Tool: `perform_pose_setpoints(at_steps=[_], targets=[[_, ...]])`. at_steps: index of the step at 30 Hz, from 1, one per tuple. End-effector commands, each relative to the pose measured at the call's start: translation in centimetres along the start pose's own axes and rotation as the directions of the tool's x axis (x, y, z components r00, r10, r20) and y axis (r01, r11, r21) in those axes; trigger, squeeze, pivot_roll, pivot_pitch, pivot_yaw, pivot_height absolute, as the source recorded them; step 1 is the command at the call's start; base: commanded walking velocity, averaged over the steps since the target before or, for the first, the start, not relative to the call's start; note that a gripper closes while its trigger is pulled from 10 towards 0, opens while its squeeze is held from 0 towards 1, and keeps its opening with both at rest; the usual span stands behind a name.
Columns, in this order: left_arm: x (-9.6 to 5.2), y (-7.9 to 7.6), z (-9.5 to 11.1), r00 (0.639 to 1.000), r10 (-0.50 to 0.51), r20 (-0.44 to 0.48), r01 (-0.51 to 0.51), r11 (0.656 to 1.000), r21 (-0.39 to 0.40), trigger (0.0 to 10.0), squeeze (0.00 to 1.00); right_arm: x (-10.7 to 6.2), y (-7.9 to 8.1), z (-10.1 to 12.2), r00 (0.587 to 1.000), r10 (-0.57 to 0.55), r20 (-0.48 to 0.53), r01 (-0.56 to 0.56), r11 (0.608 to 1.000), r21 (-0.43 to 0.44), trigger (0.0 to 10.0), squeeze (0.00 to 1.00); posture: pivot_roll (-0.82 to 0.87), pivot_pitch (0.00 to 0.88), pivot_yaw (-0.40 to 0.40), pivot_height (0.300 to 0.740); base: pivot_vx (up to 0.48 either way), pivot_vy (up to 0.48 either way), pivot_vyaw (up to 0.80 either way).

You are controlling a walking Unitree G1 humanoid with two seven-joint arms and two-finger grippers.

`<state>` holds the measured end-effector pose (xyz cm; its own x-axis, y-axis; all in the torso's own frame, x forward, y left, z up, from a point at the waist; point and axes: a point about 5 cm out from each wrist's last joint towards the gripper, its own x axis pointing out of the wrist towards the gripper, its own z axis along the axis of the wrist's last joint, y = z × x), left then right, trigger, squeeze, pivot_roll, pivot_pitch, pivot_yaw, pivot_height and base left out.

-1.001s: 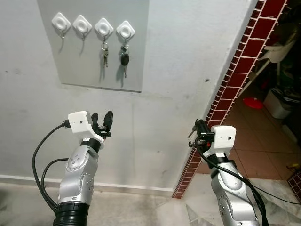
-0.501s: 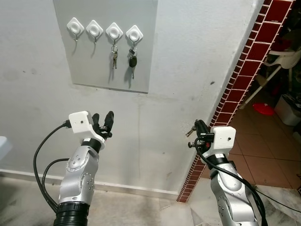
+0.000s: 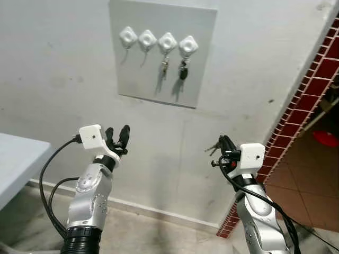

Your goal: Hang keys on a hook

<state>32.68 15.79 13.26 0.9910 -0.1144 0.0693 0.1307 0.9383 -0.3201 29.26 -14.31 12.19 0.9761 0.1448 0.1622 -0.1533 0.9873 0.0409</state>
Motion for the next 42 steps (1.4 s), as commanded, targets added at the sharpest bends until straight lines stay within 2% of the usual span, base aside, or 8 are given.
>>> perform_pose_setpoints(at_steps=[1, 42], targets=[[0.2, -0.21, 0.31, 1.0, -0.015, 0.002, 0.015, 1.0, 0.005, 10.0, 0.0, 0.05, -0.14, 0.54, 1.0, -0.01, 0.024, 0.01, 1.0, -0.002, 10.0, 0.0, 0.08, 0.0, -0.037, 0.74, 0.0, 0.296, 0.0], [-0.05, -0.14, 0.15, 1.0, -0.012, -0.008, 0.012, 1.0, 0.001, 10.0, 0.0, -0.22, 0.2, 0.44, 1.0, -0.002, 0.016, 0.002, 1.0, 0.007, 10.0, 0.0, 0.08, 0.0, -0.039, 0.74, 0.0, 0.303, 0.0]])
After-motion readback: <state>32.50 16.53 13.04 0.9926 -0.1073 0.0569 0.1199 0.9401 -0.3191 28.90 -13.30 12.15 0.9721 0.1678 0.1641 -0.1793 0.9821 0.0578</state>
